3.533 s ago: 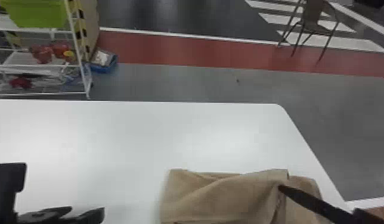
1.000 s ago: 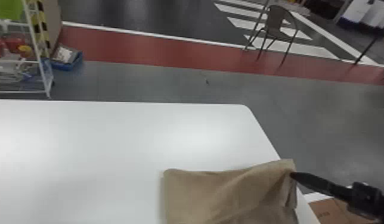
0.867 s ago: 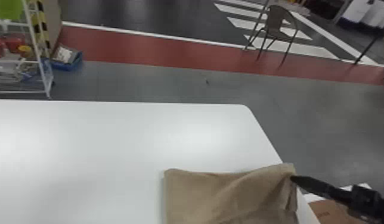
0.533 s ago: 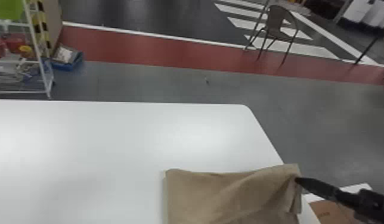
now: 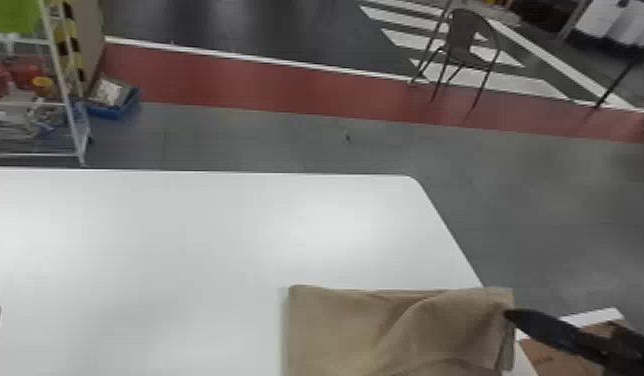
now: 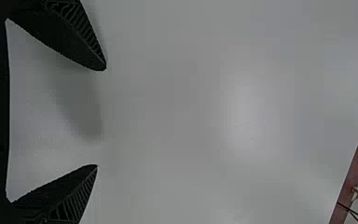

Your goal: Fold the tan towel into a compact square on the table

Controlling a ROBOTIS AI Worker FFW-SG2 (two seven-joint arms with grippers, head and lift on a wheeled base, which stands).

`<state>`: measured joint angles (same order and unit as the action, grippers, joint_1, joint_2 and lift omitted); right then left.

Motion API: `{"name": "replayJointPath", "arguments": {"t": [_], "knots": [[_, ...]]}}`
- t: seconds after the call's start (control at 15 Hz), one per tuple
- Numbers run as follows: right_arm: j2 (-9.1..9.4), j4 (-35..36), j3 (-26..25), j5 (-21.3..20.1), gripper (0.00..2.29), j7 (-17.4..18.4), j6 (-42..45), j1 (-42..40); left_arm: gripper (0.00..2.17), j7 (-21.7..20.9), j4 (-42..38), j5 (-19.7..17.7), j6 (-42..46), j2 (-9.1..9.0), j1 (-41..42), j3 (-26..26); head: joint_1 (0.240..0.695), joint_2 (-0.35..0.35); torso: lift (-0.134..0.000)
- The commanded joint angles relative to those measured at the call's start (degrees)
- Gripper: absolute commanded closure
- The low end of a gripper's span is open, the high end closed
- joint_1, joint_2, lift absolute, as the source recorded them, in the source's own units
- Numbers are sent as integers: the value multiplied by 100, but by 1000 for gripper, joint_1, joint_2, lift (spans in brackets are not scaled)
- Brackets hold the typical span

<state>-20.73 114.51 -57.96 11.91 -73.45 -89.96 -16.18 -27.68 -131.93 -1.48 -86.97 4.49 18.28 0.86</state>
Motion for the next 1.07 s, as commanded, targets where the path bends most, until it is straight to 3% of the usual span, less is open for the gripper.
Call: {"name": "replayJointPath", "arguments": {"t": [0.0,0.13,0.53,0.8,1.0], "knots": [[7,-183,206,-233,6,94,-12,-25,36,0,-34,60,-124,-1,9,-121,695,-350,-123],[130,-183,241,-418,2,340,211,-78,36,0,-61,77,-124,-1,80,-139,695,-350,-123],[341,-174,-357,-444,43,850,2267,-227,36,-27,-61,104,-18,26,159,-68,695,-350,-123],[394,-324,-321,-128,70,762,2267,-403,36,-71,-69,-2,245,8,247,-68,695,-350,-123],[517,-464,-67,-57,174,621,2355,-403,43,-97,-105,-248,1441,17,545,-130,695,-350,-123]]}}
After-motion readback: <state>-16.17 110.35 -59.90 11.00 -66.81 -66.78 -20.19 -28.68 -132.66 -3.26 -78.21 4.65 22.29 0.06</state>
